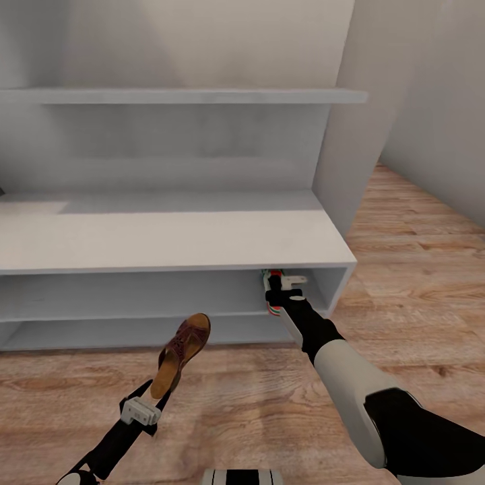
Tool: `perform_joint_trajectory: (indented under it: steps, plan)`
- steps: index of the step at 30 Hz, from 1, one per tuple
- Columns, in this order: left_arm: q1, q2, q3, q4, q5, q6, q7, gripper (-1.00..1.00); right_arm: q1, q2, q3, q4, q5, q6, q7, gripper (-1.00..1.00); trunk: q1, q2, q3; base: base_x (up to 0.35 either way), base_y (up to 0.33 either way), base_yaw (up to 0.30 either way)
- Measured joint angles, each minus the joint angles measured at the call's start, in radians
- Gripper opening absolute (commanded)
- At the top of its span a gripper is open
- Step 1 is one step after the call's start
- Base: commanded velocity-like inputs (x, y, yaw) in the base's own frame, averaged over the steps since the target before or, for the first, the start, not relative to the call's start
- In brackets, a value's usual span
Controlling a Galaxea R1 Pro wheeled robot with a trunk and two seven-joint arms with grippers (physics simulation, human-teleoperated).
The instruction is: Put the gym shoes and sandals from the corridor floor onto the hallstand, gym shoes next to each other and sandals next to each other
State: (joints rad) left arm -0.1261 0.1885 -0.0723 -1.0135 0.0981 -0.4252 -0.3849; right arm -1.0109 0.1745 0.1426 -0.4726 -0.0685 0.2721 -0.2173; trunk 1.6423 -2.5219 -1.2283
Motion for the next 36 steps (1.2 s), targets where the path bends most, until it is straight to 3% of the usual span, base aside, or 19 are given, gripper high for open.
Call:
perform_joint_trajectory:
  steps: [36]
  plan:
    - [0.0, -0.001, 0.0, 0.0, 0.0, 0.0, 0.0, -1.0, 0.0, 0.0, 0.0, -0.001, -0.001, 0.013, 0.001, -1.0, 0.0, 0.0, 0.0, 0.035, 0.0, 0.0]
